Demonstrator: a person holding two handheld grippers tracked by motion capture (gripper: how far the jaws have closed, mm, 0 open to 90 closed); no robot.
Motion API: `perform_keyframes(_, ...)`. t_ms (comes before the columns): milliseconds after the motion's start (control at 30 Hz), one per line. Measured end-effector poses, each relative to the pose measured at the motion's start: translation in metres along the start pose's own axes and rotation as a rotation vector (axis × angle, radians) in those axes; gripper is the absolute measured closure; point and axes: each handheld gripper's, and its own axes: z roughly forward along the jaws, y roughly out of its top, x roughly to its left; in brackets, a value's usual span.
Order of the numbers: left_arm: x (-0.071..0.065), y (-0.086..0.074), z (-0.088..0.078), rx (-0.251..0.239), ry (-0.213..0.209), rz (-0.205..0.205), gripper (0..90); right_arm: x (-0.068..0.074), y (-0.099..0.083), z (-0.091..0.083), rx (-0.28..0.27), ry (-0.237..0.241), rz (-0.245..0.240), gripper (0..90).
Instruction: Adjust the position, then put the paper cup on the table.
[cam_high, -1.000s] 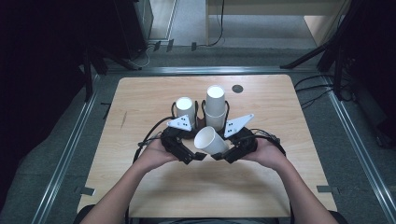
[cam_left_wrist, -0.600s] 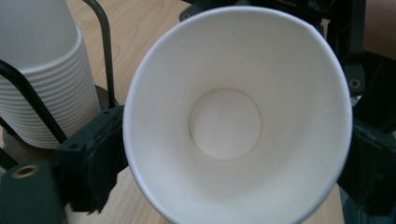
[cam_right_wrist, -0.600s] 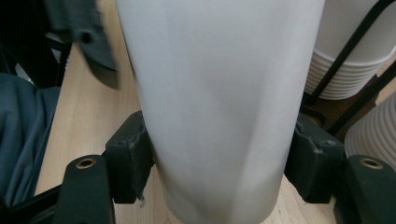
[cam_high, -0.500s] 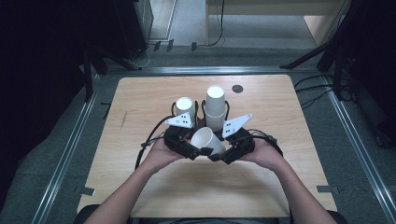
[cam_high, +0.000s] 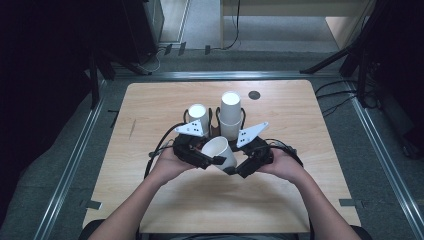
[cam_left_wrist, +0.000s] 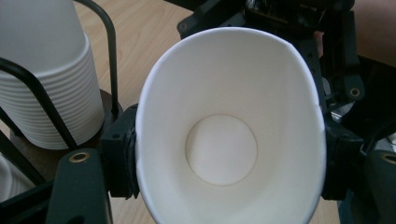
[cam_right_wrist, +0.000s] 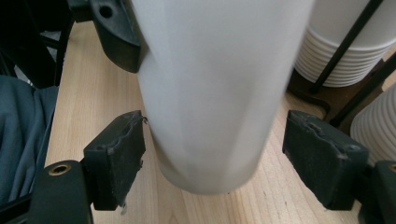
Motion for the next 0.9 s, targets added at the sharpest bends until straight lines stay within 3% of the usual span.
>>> perform_keyframes(200, 0.004, -0.001, -0.004, 0.038, 0.013, -0.005, 27.0, -0.002, -0.004, -0.005, 0.003, -0.023, 0.018, 20.7)
perform_keyframes(467, 0.006, -0.005, -0.006, 0.1, 0.065, 0.018, 27.0, -0.002, -0.009, -0.012, 0.007, -0.034, 0.02, 20.3)
perform_keyframes(633, 0.007, -0.006, -0.008, 0.105, 0.088, 0.021, 27.0, -0.002, -0.012, -0.013, 0.013, -0.065, 0.016, 20.3)
perform_keyframes(900, 0.008, -0.01, -0.009, 0.17, 0.111, 0.047, 27.0, -0.006, -0.017, -0.018, 0.013, -0.121, 0.034, 20.3)
